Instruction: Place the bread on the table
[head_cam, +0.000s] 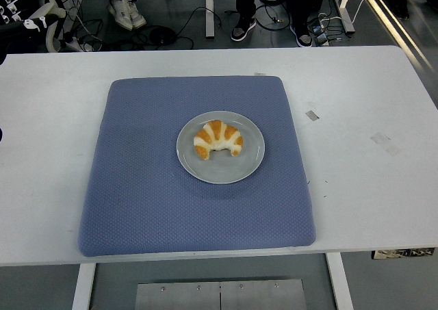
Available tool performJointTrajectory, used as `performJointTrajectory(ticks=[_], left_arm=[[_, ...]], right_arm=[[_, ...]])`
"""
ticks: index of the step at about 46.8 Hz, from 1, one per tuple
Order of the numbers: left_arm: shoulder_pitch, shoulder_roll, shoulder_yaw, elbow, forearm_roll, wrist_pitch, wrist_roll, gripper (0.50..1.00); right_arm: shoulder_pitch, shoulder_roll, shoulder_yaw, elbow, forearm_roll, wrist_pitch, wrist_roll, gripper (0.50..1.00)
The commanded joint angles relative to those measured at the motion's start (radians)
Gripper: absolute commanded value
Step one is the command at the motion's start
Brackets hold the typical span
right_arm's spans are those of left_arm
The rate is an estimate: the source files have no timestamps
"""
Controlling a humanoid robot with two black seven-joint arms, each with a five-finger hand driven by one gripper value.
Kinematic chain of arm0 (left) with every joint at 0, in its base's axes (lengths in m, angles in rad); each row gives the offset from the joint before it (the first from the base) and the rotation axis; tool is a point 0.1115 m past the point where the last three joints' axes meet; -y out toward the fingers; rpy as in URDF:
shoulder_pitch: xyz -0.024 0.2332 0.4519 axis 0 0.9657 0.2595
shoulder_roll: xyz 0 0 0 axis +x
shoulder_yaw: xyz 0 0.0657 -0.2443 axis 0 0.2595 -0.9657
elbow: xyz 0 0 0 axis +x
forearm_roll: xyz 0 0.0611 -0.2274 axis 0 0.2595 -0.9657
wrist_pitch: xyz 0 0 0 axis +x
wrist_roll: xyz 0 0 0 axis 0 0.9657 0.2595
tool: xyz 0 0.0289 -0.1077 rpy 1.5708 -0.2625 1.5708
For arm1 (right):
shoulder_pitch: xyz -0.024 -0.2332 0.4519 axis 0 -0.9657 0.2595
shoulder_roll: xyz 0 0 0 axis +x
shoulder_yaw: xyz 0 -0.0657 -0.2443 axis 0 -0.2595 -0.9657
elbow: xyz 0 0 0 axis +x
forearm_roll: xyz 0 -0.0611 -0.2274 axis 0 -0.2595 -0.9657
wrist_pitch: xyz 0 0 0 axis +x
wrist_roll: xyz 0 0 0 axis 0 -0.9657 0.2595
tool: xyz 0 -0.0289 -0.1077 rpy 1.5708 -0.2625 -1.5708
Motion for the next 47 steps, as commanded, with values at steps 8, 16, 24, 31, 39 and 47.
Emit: performJointTrajectory(ticks=[8, 16, 24, 31, 39, 47], left_arm=[[-0.011, -0.003, -0.001, 0.0, -0.002, 0.002, 0.0, 0.99], [-0.011, -0.002, 0.001, -0.006, 0.0, -0.002, 0.0, 0.99], [-0.013, -0.002, 0.001, -0.009, 0.001, -0.002, 0.0, 0.992], [-0.034, 0.003, 0.034, -0.01, 0.0, -0.002, 0.002, 0.992], [-0.103, 0.02, 0.105, -0.014, 0.012, -0.002, 0.124, 0.989], [-0.155, 0.035, 0.123, -0.033, 0.033, -0.002, 0.196, 0.984]], right_arm=[[0.0, 0.0, 0.0, 0.0, 0.0, 0.0, 0.0, 1.0], [0.0, 0.0, 0.0, 0.0, 0.0, 0.0, 0.0, 1.0], [0.0, 0.0, 0.0, 0.0, 0.0, 0.0, 0.0, 1.0], [0.0, 0.0, 0.0, 0.0, 0.0, 0.0, 0.0, 1.0], [0.0, 0.0, 0.0, 0.0, 0.0, 0.0, 0.0, 1.0], [0.0, 0.0, 0.0, 0.0, 0.0, 0.0, 0.0, 1.0]])
